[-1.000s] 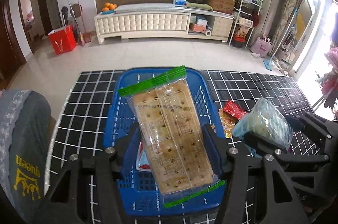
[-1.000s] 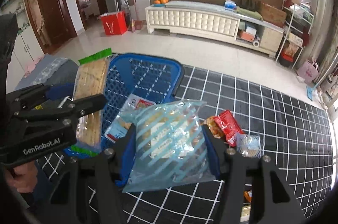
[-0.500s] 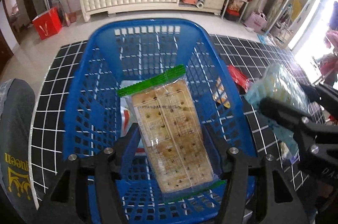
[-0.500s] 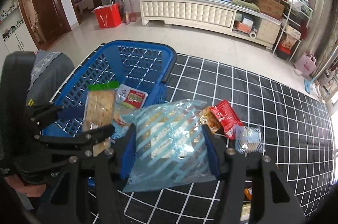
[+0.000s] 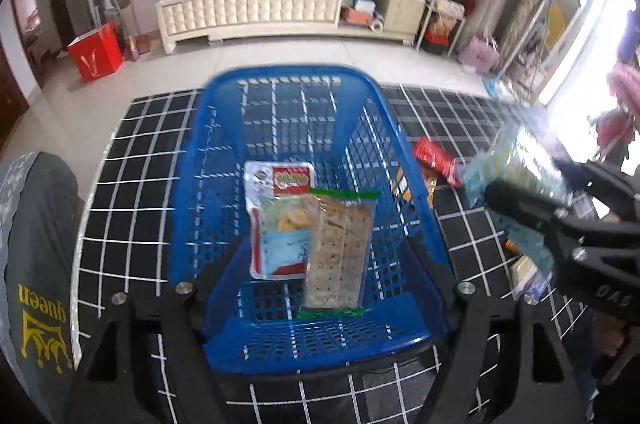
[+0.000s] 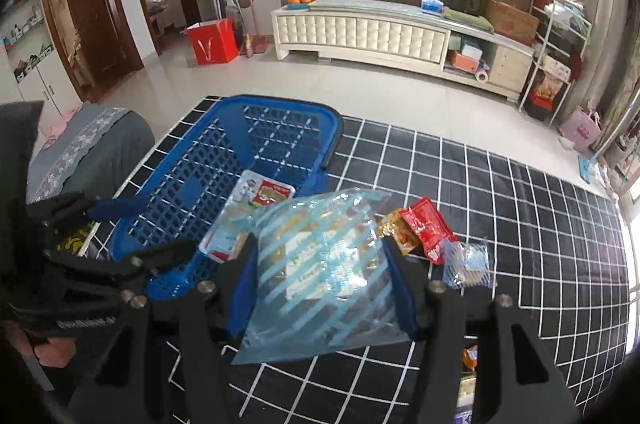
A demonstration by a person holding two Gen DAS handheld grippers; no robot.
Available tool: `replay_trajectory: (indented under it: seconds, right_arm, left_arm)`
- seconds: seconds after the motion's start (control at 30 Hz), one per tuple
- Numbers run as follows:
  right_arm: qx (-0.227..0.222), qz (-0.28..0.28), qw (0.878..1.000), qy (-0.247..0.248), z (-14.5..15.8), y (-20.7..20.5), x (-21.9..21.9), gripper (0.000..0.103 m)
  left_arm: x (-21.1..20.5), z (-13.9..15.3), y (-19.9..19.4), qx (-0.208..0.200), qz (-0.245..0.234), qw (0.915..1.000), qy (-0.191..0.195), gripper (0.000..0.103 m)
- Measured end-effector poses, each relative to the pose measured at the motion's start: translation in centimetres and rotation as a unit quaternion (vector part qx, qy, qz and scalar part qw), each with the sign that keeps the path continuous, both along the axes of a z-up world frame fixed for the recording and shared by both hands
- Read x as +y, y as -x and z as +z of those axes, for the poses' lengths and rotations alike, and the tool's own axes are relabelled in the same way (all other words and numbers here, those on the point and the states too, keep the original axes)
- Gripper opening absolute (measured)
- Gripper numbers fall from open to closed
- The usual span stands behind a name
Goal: Organize snacks
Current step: 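Lower the bread bag into the basket and open the right gripper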
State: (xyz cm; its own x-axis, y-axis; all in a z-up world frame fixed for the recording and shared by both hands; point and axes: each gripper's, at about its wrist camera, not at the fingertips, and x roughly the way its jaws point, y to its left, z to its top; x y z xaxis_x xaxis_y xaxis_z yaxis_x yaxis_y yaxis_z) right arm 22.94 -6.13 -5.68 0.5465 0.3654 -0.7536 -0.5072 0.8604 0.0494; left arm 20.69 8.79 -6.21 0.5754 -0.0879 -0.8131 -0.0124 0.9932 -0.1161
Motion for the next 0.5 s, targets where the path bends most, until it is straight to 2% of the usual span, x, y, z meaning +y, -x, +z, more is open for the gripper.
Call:
replay_trajectory:
  seconds: [0.2, 0.5]
  right_arm:
    - [-0.011, 0.018, 1.000, 0.002, 1.2, -0.1, 2.2, 0.063]
    - [0.009, 0.040, 0.999, 0.001, 0.9, -3.1, 6.1, 0.063]
  left_arm:
    - [2.5, 2.3, 1.3, -0.019, 0.022, 0.9995, -0.015, 0.075]
    - [7.0, 2.5, 0.2, -0.006, 0.054, 0.9982, -0.028, 0.075]
